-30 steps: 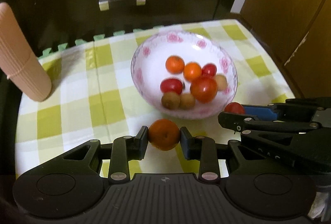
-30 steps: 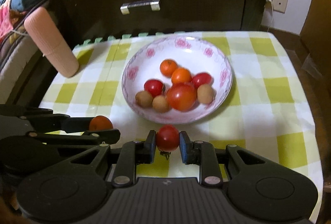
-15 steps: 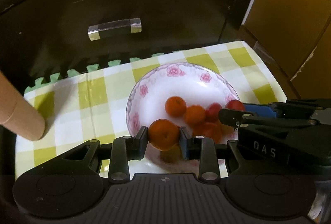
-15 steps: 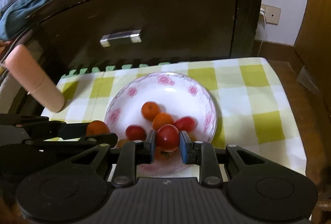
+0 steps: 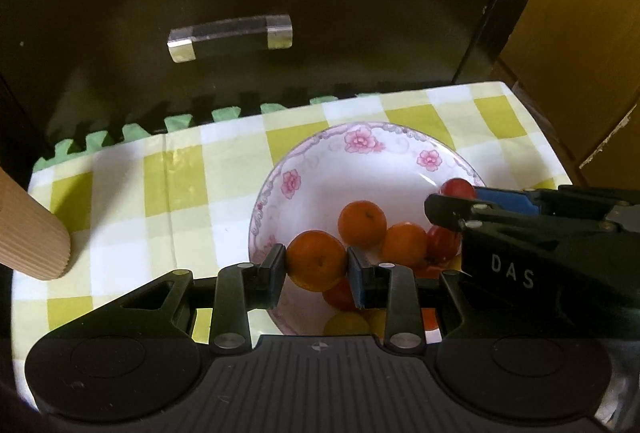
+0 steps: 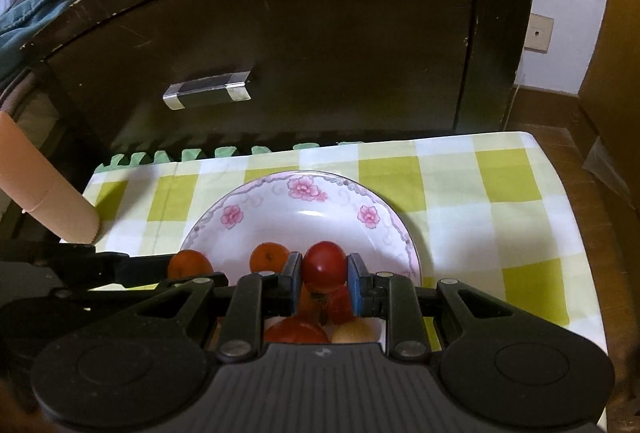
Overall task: Organize fruits
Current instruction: 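Lower both fruits into the bowl and open both grippers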
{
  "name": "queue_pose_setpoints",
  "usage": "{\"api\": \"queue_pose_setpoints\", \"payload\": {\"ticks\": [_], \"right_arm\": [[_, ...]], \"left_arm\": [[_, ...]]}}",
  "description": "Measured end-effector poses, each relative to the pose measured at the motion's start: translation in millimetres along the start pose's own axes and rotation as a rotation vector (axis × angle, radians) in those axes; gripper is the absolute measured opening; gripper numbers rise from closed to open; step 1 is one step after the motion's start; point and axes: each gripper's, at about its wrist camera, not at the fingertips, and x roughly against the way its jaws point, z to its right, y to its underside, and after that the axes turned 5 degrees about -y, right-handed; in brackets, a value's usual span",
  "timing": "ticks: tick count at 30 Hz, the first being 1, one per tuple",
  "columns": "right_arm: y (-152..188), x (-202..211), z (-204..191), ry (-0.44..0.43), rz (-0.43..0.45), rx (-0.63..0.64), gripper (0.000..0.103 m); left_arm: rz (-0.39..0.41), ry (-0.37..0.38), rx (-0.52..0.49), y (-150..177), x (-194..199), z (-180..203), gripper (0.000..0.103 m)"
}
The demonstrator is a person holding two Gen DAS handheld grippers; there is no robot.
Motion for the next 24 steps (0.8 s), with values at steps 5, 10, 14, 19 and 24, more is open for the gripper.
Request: {"api": "queue_pose_setpoints", "payload": {"ticks": [5,10,14,19,24], "right_arm": [[-4,-5,3,-0.032,-0.003,-0.029,0.024],[-5,-4,-4,-0.004,0.017,0.006,0.024],[-5,-5,1,0.011,0.007,-0.012,0.024],[-5,-2,5,-0.004,0.009,-0.041,0.026],[-3,8,4,0.003,0.030,-0.047,0.027]], "left_arm": [[0.006,0.006,-0.009,0,0,5,0.054],[0.006,-0.012,-0.011,1,2,1,0.059],[-0.001,-0.013,0.009,3,3,-4,0.062],[0.000,-0.019,0.013,5,6,-5,0.065],[-0.001,-0.026,0.034,12,11,-10,0.069]]}}
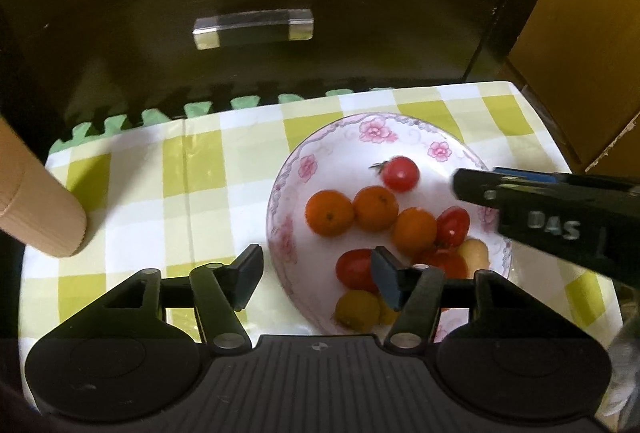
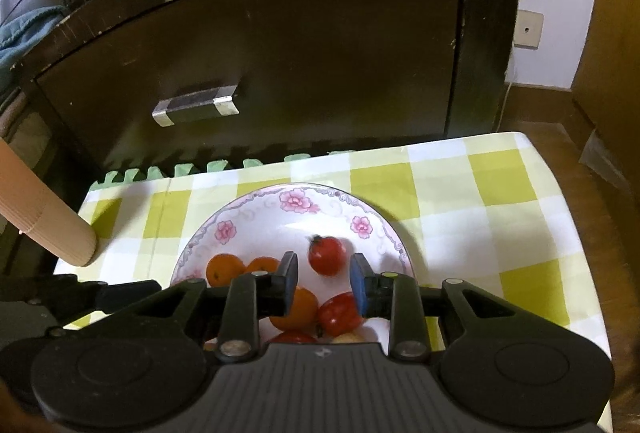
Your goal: Organize fruits
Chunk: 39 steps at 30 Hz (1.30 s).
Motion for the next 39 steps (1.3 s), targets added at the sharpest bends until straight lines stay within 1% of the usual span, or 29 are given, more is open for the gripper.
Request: {"api": "queue_pose_setpoints", "payload": {"ticks": [5,7,8,12,15,18,23,27,31,39], "right_arm": [[9,15,4,0.017,0.011,-0.016,0.027],[15,22,4,0.026,0.009,-0.017,0.027],[18,24,3,0.028,0.007,-0.015,0.027],[33,36,-6,0.031,-0.007,0.006,0.028],[42,45,-12,0.029,-0.007,0.014,0.028],[52,56,-16,0.022,-0.002,0.007,0.029],[73,67,-21,0.009,-0.018,-0.016,0.032],[90,74,-26,0.009,-0.031,-0.012,0.033],[102,84,-26,0.006,-0.025,-0.032,0.033],[121,99,-27,0.003,-0.024,-0.057,0.034]], "left_arm": [[0.000,-0.013,0.020,12,8,-7,0.073],[0.005,-0.020,0.024,17,13,-9,0.082],[0.011,-0.027,0.026,21,17,-10,0.083],[0.019,-0.051,0.024,32,27,-12,0.084],[0.022,-0.069,0.027,40,34,-14,0.090],[0.023,-0.076,0.036,48,39,-17,0.092],[0.033,-0.101,0.037,60,50,-15,0.098],[0.045,-0.099,0.037,70,58,-13,0.103],[0.054,-0.087,0.039,80,66,-11,0.103],[0.053,-0.091,0.027,101,76,-8,0.103]]}}
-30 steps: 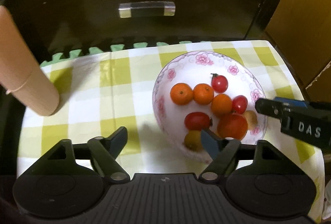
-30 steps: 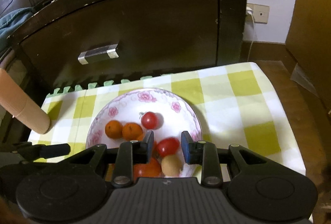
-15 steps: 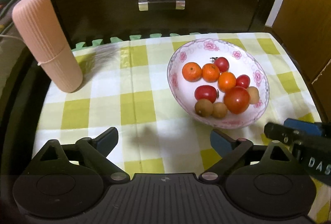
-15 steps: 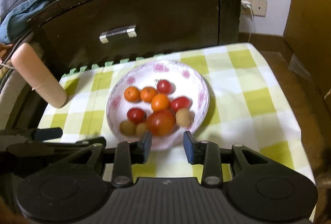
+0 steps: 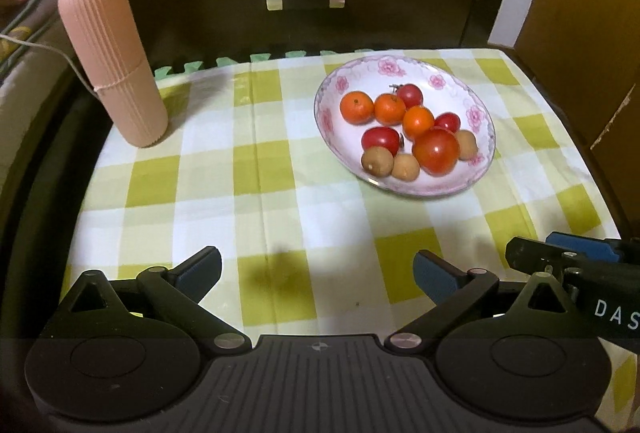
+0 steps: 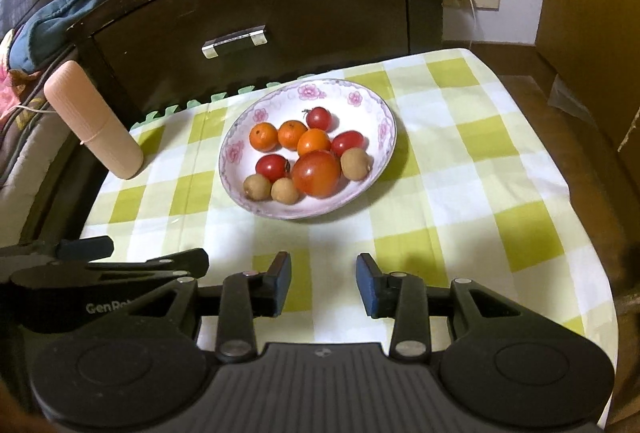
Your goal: Organize fruits
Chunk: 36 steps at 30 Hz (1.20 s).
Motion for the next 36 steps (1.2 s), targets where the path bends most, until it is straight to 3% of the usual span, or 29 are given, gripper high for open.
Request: {"api": "queue_pose_setpoints", "payload": {"ticks": [36], "right_arm": [[44,30,-11,-0.015,0.002,-0.008,0.035]], "left_arm": [[0.017,-0.028,-0.025,43,30,0,0.103]]}}
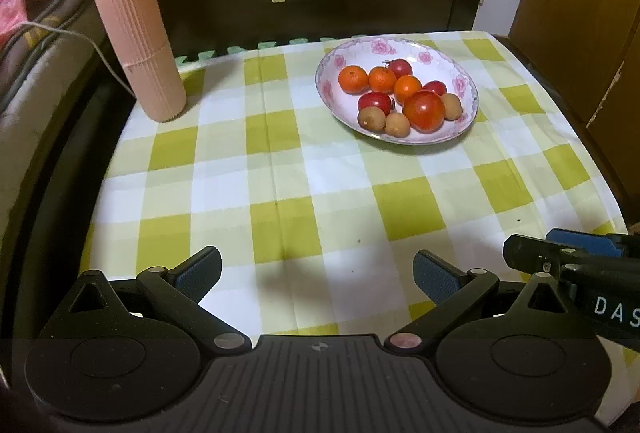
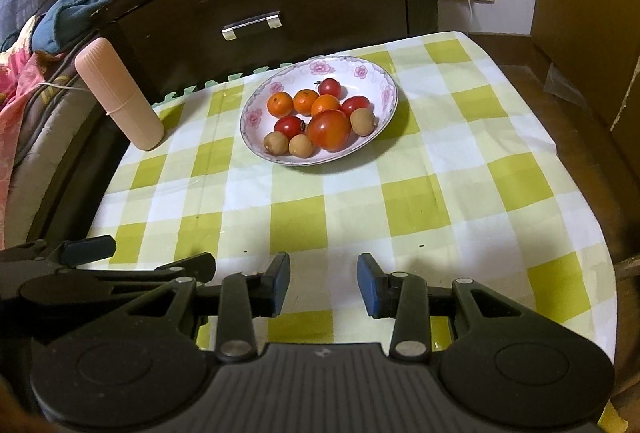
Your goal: Organize fruits
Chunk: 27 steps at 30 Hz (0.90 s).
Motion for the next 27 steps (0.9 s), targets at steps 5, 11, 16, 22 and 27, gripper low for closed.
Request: {"api": "queue_pose_setpoints", "payload": {"ticks": [5,11,16,22,27], "right_arm": [[7,4,-3,-0.008,-0.003,0.001,0.035],[12,6,-5,-0.009,-0.007,0.003,0.035],[17,7,-5,-0.006,-0.014,-0.003,0.035],[24,9,-5,0.003,-0.028,-0.007,0.035],[29,9,-4,0.012,-0.036,-0.016,0.035]], "left_arm": [[-0.007,0.008,0.019,5,2,-3,0.103],[-0.010,-0.002,0.013,11,3,-1,0.103],[-0.009,-0.008,0.012,15,5,-1,0.103],[-0.002,-0.013,0.007,20,9,0,0.103],[0.013,-0.049,-0.024,24,14,3,0.103]]}}
